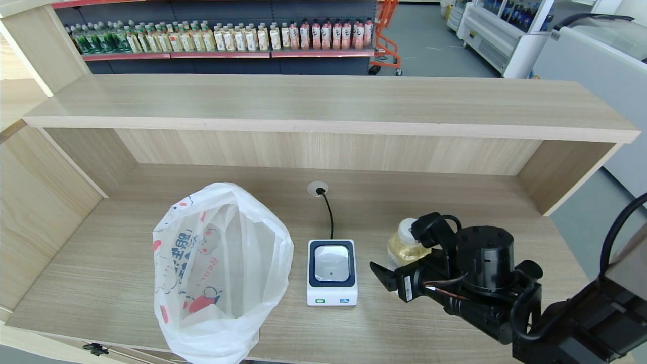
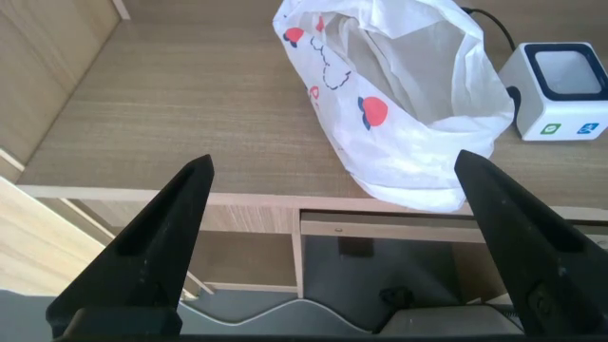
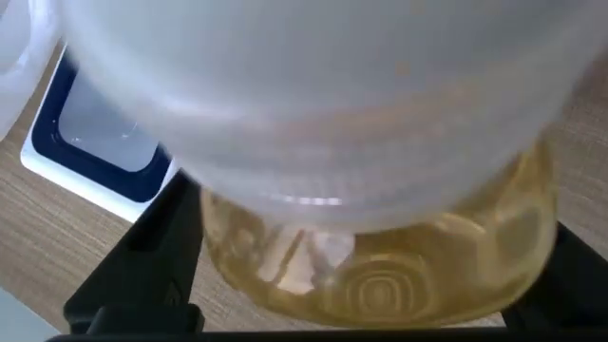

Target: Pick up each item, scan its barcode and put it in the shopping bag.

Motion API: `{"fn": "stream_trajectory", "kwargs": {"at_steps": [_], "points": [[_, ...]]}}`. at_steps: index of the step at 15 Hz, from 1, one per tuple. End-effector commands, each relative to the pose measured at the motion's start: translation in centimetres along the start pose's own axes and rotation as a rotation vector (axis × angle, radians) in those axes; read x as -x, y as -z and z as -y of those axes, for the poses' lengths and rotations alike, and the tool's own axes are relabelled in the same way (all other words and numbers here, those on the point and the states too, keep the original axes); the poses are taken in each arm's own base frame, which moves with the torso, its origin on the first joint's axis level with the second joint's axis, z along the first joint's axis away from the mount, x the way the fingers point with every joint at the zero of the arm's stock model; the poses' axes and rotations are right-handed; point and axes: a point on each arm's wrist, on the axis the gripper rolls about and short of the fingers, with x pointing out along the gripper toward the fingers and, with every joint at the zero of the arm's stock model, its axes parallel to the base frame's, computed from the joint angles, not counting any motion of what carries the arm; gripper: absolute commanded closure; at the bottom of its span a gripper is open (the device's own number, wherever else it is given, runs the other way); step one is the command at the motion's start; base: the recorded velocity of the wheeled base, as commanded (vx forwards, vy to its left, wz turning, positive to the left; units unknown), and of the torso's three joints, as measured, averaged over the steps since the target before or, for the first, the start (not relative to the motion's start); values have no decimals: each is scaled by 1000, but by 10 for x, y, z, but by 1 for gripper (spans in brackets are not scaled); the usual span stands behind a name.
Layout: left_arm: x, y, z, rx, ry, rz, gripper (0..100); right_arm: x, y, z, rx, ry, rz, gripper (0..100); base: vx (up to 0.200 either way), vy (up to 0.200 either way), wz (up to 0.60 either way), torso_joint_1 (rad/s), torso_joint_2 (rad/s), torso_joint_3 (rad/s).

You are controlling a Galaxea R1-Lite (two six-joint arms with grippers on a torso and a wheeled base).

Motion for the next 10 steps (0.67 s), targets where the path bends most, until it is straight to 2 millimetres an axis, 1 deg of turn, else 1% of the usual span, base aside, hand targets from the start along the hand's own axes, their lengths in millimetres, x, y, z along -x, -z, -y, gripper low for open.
{"fn": "stream_trajectory", "kwargs": {"at_steps": [1,8,10], "points": [[0,0,0,0,0,-1,0,-7,7,4,31,15,-21,100,0,0,0,0,0,0],[0,0,0,0,0,-1,0,-12,7,11,46,15,-13,100,0,0,0,0,0,0],[0,0,0,0,0,-1,0,-12,3,11,40,1,34,100,0,0,0,0,0,0]]}}
